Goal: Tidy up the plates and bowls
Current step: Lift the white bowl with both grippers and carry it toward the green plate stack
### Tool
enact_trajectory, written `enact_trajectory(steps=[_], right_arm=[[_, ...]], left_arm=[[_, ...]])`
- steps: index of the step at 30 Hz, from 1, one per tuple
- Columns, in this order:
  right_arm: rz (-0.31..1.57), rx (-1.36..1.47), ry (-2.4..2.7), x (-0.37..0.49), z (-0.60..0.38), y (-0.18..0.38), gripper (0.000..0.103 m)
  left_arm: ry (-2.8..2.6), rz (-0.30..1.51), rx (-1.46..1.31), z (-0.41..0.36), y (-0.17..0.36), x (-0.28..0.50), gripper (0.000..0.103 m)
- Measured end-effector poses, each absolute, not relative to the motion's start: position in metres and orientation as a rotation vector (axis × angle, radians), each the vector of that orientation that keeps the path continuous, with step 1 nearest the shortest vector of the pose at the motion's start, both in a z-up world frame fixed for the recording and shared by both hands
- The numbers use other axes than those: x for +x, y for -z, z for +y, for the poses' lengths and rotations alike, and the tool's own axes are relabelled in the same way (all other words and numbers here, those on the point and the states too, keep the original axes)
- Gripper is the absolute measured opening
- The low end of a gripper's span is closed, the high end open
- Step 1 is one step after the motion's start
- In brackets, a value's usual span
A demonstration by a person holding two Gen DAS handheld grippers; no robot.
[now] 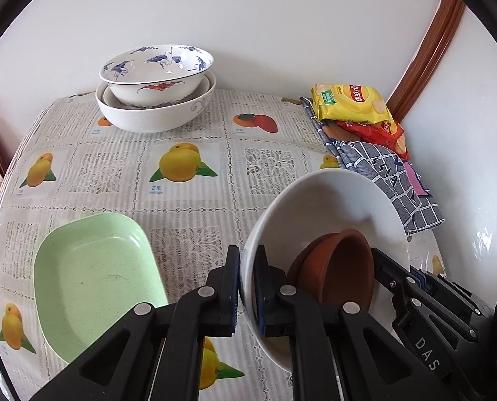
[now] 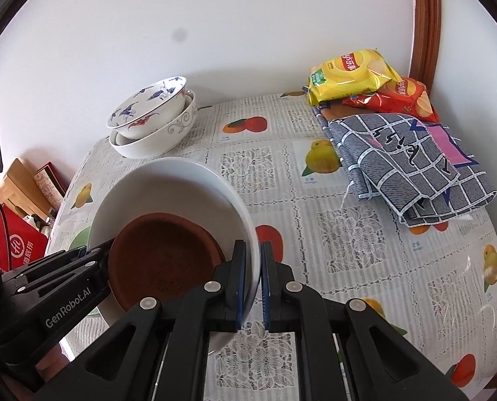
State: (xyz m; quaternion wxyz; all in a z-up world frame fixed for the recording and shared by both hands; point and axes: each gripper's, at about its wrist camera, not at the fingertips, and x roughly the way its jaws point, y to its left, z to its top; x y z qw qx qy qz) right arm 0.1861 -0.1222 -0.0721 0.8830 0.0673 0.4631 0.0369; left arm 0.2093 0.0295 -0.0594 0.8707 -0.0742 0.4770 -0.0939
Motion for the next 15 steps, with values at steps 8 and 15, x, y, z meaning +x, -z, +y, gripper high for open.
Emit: enact_trajectory(steps=[8,15], right_arm=[[0.965,0.118,-0.113,0.19,-0.092,0.071,0.008],[0.971,0.099,-0.135,0.192,-0.07,0.072,0.008]], left_arm=[[0.16,0.99,-0.174,0.059,0.058,0.207,0.008],[0.138,0.986,-0.19,0.079,0.059,0.205,0.008]])
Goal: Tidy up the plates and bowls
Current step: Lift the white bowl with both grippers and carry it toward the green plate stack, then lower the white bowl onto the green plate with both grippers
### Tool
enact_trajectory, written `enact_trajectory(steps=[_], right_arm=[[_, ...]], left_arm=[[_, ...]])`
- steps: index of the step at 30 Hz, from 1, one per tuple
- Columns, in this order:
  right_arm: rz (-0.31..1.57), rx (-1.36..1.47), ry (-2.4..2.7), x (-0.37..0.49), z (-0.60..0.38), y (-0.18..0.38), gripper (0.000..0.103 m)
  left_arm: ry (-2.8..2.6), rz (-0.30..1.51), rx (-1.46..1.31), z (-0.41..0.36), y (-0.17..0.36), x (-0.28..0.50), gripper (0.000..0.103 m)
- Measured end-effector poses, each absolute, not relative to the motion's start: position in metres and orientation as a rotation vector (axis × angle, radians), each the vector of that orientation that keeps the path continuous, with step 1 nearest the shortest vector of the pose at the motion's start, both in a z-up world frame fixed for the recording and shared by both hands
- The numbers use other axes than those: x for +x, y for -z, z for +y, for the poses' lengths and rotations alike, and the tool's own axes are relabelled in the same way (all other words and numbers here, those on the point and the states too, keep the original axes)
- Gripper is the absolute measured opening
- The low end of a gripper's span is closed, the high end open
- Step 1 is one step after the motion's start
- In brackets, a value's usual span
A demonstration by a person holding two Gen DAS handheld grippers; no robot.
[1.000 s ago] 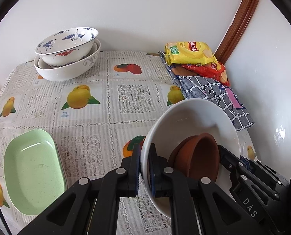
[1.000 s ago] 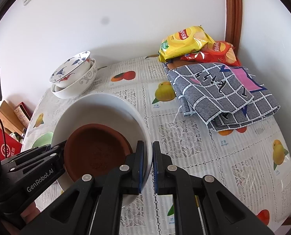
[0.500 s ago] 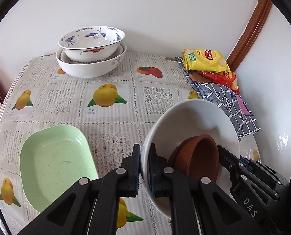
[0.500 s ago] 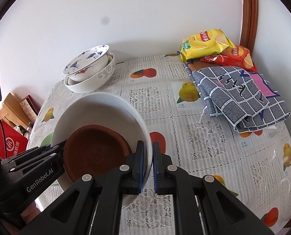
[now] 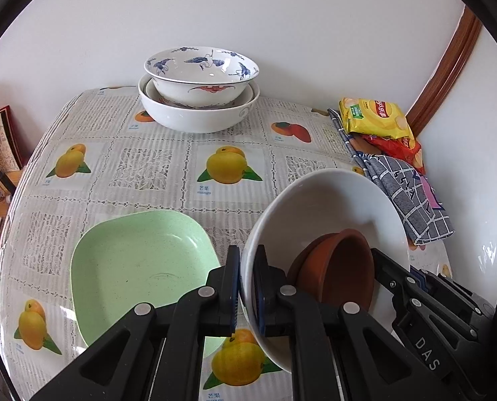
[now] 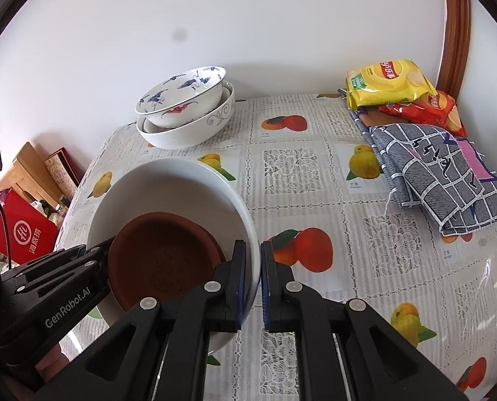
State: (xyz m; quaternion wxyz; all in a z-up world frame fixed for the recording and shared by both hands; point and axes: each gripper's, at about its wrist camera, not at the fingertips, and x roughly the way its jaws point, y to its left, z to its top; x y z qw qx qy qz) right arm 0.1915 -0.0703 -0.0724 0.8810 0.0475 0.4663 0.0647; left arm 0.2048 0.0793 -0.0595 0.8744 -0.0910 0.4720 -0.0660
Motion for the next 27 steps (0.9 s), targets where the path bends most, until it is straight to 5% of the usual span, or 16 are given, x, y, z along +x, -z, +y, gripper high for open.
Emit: enact_trajectory(steps=[27], right_arm=[[0.991,0.045,-0.218,0.198,0.0,0.084,0.008]], left_arm=[[0.05,0.986,-0.251,0.148,0.072,0.196,0.008]])
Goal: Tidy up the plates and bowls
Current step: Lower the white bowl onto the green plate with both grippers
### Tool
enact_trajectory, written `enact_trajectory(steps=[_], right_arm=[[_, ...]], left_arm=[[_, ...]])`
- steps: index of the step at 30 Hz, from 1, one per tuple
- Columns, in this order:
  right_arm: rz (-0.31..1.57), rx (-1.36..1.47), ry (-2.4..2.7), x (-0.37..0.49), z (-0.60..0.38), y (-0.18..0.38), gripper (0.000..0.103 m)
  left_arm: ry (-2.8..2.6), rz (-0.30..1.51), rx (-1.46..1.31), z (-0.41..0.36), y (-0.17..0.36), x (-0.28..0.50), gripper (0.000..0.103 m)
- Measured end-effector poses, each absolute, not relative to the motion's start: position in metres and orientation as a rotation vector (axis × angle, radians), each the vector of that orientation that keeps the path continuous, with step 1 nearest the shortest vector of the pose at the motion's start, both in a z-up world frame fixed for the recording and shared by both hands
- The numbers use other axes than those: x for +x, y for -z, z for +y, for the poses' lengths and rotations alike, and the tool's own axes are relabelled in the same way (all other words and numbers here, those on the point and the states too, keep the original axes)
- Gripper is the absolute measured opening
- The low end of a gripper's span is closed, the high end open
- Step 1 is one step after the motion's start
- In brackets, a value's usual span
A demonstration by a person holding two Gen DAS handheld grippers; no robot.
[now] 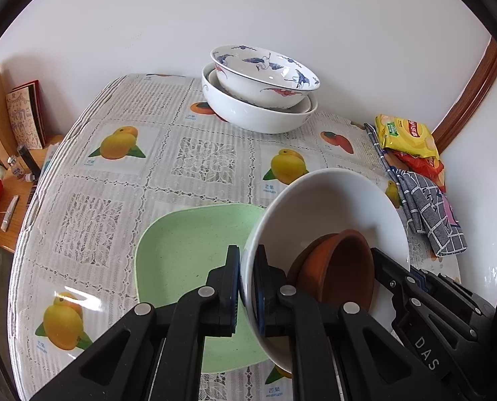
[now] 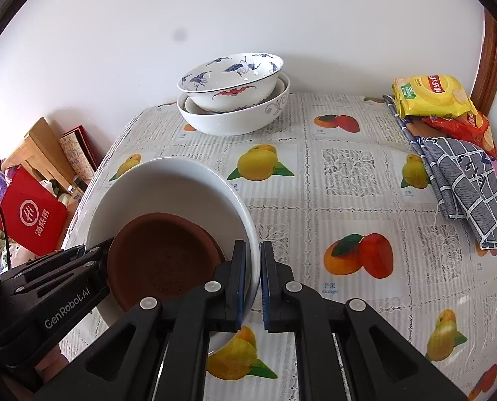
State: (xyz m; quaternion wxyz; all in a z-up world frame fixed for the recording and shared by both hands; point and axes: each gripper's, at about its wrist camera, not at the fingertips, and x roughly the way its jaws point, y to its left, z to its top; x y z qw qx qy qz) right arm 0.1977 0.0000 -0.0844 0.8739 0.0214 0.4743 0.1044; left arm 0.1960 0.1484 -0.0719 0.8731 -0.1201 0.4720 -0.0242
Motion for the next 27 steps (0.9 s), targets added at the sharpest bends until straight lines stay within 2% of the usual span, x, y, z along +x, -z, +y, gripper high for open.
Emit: enact_trajectory(steps=[27], right_arm=[[1.082,-0.011,-0.273,0.212,0.05,0.125,0.008]], left_arm=[[-0.015,1.058,-0.31,0.197,0.113,0.2,0.009]])
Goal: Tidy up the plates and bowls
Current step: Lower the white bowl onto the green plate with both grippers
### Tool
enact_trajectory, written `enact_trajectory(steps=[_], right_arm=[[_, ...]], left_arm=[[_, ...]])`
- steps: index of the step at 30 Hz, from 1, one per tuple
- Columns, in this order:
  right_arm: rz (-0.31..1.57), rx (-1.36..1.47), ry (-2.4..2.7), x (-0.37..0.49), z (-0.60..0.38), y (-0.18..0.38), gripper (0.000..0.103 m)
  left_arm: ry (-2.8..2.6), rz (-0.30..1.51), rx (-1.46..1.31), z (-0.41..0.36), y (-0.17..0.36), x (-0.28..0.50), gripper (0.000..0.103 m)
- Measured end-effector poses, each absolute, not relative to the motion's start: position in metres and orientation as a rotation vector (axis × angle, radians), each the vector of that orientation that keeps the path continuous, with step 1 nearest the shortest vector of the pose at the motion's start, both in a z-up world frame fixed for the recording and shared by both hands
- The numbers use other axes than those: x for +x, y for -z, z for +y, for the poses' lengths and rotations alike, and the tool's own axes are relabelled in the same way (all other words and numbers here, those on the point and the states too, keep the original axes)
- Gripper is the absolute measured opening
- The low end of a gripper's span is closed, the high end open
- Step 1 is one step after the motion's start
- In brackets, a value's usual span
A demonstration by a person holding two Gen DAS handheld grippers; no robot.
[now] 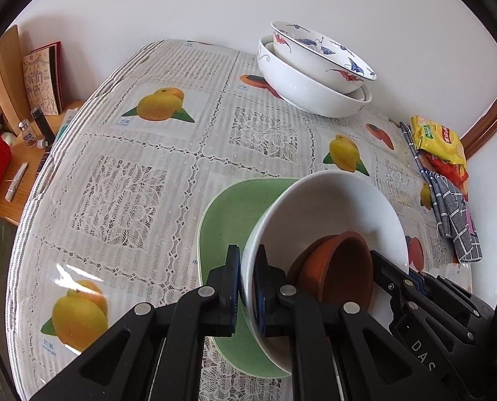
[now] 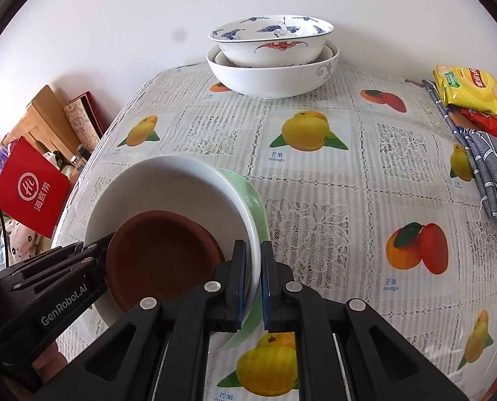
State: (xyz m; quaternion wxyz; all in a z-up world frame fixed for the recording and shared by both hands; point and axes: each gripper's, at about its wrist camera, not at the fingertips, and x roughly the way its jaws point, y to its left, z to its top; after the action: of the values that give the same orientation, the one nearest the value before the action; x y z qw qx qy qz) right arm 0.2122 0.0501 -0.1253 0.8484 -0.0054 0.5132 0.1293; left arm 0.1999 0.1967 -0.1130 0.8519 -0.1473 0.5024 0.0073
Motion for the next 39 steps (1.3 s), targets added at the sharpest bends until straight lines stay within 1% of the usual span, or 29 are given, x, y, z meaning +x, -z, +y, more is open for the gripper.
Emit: enact_trajectory(steps=[26,28,32,33,35,36,39], right_arm=[[1.08,-0.06,-0.284,0.214,0.056,0.127,0.01],[1.085,-0.048,-0.291,0.213,0.055,0.126,0.013],[1.087,-0.041,-0.298,0.212,0.053,0.124,0.014],[1.073,-0.045,-0.293,0.21,0.053,0.122,0.015],[1.037,-0.044,-0.295,0.207,0.051,0.114,0.021],[1.026,-0.039,-0.303,0.205,0.05,0.111,0.027],[1.004,-0.034,-0.308,0.201,0.047,0.103,0.028]], left_arm=[[-0.022,1.067,-0.299,0.199,0.11,0.202,0.01],[-0.028,1.066,-0.286,0.199,0.107,0.201,0.014],[-0.038,1.065,-0.294,0.201,0.105,0.198,0.016],[-0.036,1.064,-0.297,0.202,0.104,0.197,0.019],[-0.045,1.062,-0.296,0.202,0.103,0.195,0.02],[-0.049,1.06,-0.299,0.202,0.102,0.193,0.02],[-0.049,1.049,-0.314,0.201,0.098,0.188,0.02]])
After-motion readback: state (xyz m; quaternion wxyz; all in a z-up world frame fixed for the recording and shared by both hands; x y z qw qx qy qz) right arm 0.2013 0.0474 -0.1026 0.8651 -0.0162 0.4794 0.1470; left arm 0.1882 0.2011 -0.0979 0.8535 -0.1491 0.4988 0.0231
